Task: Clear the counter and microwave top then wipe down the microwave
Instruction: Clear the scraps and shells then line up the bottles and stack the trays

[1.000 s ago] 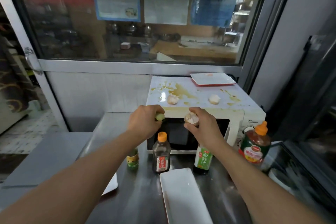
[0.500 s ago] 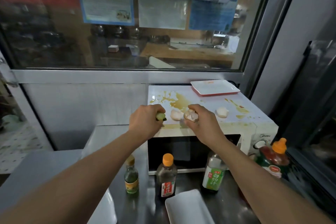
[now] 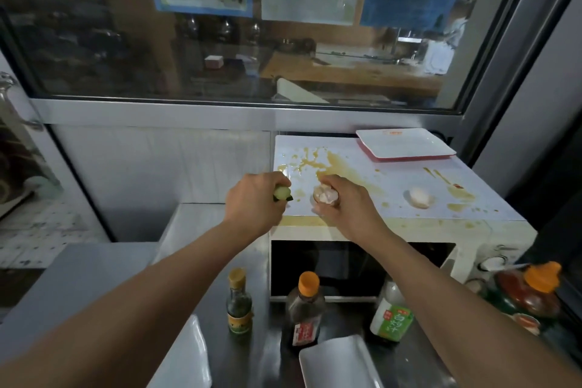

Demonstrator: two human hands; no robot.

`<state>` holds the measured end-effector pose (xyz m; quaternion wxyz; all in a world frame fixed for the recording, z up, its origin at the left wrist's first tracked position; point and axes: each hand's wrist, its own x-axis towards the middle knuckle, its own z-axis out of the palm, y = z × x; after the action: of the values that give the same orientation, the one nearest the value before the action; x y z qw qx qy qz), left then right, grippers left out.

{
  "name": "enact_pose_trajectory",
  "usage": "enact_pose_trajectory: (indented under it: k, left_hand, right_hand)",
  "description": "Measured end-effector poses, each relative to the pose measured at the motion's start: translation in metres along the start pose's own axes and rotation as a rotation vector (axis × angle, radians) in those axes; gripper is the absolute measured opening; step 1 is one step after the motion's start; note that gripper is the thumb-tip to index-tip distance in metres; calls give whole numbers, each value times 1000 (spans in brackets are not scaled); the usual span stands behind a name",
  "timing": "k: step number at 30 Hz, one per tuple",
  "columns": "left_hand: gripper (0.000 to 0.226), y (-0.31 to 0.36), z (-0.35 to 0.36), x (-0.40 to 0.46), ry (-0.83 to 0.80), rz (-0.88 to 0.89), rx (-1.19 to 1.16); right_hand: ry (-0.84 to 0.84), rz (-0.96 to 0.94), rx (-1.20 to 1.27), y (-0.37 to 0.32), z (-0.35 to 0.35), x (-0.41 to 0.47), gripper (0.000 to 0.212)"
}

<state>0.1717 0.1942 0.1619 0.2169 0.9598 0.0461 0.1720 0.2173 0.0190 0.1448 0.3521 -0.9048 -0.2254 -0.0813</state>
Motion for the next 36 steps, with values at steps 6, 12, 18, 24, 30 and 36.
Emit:
enact_pose_trajectory:
  k: [6, 12, 18, 24, 30, 36]
  left_hand:
    - [27, 5, 8, -1, -8, -44, -1]
    - [28, 14, 8, -2, -4, -50, 13]
    - [29, 29, 9, -4, -2, -17, 30]
    - [29, 53, 17, -4, -19, 16, 10]
    - [31, 79, 31, 1, -47, 59, -11]
    - [31, 98, 48, 10, -64, 71, -50]
  right_hand:
    - [-22, -32, -11, 4, 1, 6, 51]
    - [-20, -35, 3, 8, -2, 3, 49]
    - [13, -26, 64, 11, -17, -5, 47]
    - [75, -13, 14, 24, -41, -14, 47]
    - [120, -1, -51, 47, -69, -22, 47]
    - [187, 31, -140, 76, -98, -23, 45]
